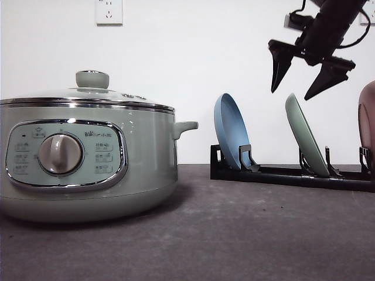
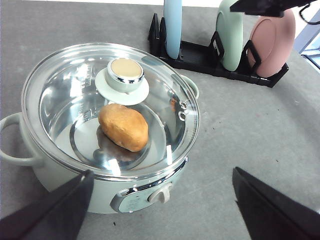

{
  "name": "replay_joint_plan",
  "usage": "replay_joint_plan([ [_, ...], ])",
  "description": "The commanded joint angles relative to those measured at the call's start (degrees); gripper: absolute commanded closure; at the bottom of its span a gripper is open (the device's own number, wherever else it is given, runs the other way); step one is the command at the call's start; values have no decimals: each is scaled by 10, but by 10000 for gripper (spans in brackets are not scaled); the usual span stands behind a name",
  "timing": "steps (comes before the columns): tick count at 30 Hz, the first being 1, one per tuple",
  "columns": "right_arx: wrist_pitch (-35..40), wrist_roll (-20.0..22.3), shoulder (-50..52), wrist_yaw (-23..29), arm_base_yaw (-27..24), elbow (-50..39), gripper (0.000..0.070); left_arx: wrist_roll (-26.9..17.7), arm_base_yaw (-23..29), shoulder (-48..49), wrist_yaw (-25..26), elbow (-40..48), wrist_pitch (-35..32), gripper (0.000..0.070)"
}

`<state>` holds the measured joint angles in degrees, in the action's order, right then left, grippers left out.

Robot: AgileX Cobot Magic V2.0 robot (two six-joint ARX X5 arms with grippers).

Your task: Transfer potato from steamer to green plate

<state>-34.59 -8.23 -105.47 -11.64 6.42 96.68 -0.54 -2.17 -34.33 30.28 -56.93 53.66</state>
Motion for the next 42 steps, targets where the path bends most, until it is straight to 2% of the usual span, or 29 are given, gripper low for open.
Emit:
replay_joint_plan([
  [1, 5, -8, -18, 2, 1, 14, 251, 1, -2, -2, 2, -12, -5, 134],
  [5, 3, -8, -28, 1, 1, 14, 271, 1, -2, -2, 2, -12, -5, 134],
  [10, 11, -8, -28, 1, 1, 14, 507, 1, -2, -2, 2, -12, -5, 134],
  [13, 11, -10, -28, 2, 0, 14, 572, 1, -2, -2, 2, -12, -5, 134],
  [16, 16, -21, -28, 1, -1, 14, 602, 1, -2, -2, 2, -12, -5, 134],
  [18, 18, -24, -27, 1, -1, 14, 665, 1, -2, -2, 2, -12, -5, 134],
  [20, 18, -25, -27, 1, -1, 14, 700, 1, -2, -2, 2, -12, -5, 134],
  [29, 24, -43, -6, -3, 1, 14, 699, 1, -2, -2, 2, -12, -5, 134],
  [42, 46, -43, 104, -31, 7, 14, 700, 1, -2, -2, 2, -12, -6, 134],
])
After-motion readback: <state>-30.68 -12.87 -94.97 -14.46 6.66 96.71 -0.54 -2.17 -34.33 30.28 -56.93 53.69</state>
